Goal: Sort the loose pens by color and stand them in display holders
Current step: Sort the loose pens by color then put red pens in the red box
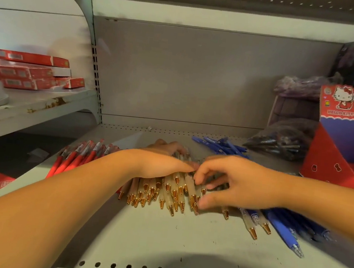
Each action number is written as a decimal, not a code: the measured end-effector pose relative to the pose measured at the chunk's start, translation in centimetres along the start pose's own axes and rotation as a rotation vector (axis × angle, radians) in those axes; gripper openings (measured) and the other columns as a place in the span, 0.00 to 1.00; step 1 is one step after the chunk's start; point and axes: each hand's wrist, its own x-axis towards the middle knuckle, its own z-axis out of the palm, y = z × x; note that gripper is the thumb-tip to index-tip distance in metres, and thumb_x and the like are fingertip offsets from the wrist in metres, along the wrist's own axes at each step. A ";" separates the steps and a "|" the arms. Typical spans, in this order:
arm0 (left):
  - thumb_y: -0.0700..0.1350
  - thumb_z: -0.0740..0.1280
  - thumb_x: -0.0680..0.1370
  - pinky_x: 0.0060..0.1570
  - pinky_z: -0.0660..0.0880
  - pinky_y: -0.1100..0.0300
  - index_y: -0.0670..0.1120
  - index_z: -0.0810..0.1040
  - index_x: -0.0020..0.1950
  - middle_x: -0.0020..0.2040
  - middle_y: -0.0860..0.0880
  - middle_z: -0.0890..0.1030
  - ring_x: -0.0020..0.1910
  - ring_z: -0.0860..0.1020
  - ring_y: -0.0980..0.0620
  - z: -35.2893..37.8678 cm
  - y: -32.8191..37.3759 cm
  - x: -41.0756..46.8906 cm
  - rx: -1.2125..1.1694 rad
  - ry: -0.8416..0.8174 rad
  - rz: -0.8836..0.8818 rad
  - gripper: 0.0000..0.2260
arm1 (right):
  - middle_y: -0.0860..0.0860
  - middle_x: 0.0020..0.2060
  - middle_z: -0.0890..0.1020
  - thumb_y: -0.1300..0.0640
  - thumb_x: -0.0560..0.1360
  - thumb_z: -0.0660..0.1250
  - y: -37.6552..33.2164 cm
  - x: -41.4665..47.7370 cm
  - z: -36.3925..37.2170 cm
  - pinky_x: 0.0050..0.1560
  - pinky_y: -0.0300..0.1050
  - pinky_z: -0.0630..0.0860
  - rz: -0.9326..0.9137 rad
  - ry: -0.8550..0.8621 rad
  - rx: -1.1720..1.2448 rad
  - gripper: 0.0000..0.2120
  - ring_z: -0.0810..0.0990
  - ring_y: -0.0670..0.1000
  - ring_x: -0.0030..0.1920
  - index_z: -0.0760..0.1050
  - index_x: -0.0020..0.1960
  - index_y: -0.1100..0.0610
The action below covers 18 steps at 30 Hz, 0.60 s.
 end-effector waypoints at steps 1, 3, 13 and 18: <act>0.72 0.60 0.72 0.59 0.71 0.52 0.61 0.63 0.72 0.70 0.47 0.68 0.59 0.72 0.49 0.2 0.1 0.0 -0.005 0.008 -0.001 0.32 | 0.40 0.49 0.81 0.39 0.72 0.69 0.3 0.6 -0.7 0.51 0.35 0.79 0.021 0.031 0.047 0.14 0.81 0.38 0.49 0.78 0.53 0.44; 0.73 0.62 0.70 0.58 0.71 0.52 0.61 0.62 0.73 0.69 0.48 0.68 0.59 0.72 0.49 0.5 0.0 0.1 0.020 0.019 -0.022 0.35 | 0.44 0.44 0.84 0.42 0.76 0.65 1.3 2.5 -2.1 0.44 0.37 0.80 0.134 0.153 0.128 0.10 0.83 0.41 0.43 0.78 0.51 0.46; 0.73 0.70 0.65 0.66 0.70 0.49 0.58 0.51 0.78 0.75 0.49 0.65 0.70 0.69 0.46 0.5 -0.1 0.3 -0.064 0.060 -0.098 0.49 | 0.52 0.32 0.79 0.48 0.73 0.72 2.9 15.7 -0.8 0.25 0.37 0.71 0.644 0.022 -0.214 0.12 0.78 0.48 0.27 0.76 0.41 0.56; 0.73 0.70 0.64 0.67 0.69 0.48 0.56 0.51 0.78 0.75 0.50 0.65 0.70 0.69 0.46 0.4 -0.2 0.4 -0.044 0.061 -0.100 0.50 | 0.53 0.35 0.76 0.54 0.79 0.64 2.6 17.5 -0.6 0.32 0.41 0.70 0.700 -0.083 -0.113 0.09 0.73 0.50 0.31 0.76 0.45 0.59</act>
